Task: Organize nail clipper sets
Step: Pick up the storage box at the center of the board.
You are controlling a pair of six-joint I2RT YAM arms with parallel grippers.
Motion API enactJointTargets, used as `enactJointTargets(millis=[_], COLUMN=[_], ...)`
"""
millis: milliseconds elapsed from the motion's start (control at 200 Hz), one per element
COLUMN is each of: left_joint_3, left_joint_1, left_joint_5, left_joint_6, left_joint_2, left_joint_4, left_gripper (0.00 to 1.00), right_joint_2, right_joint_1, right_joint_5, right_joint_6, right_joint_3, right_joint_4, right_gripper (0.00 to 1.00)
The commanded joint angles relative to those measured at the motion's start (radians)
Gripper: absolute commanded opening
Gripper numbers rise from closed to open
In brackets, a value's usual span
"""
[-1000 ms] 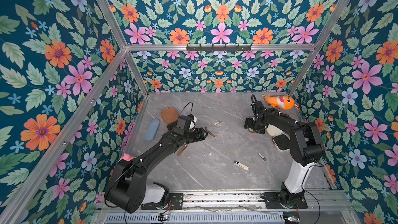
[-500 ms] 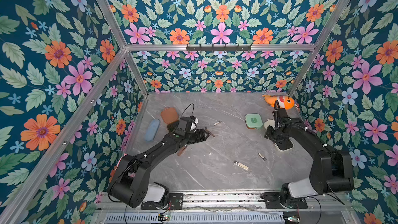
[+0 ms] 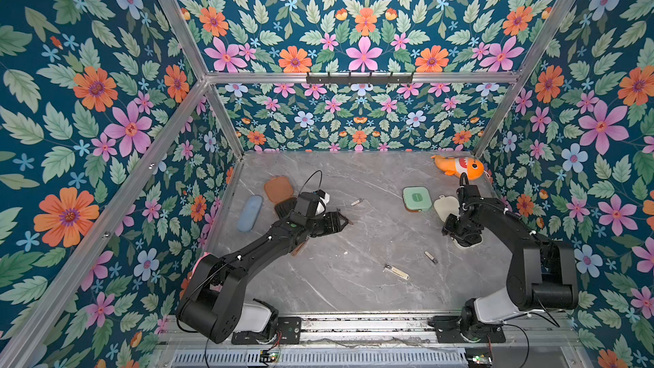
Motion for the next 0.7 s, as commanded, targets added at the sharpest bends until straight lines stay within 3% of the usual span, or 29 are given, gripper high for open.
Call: enactJointTargets(millis=[0, 265, 695], left_joint_3=[-0.006, 0.011, 0.031], left_joint_1=[-0.001, -0.006, -0.007], left_joint_5=[0.001, 0.003, 0.01], left_joint_6=[-0.002, -0.003, -0.002], left_joint_2=[-0.005, 0.012, 0.044], left_joint_4=[0.013, 0.01, 0.013], left_gripper=[0.67, 0.67, 0.67], right_joint_2=[0.025, 0.111, 0.099], right_joint_1=[-0.007, -0.039, -0.04], right_joint_5=[0.025, 0.008, -0.052], right_joint_6=[-0.027, -0.035, -0.015], right_joint_3=[0.023, 0.05, -0.015], right_joint_4=[0.0, 0.026, 0.08], right_gripper=[0.58, 0.56, 0.24])
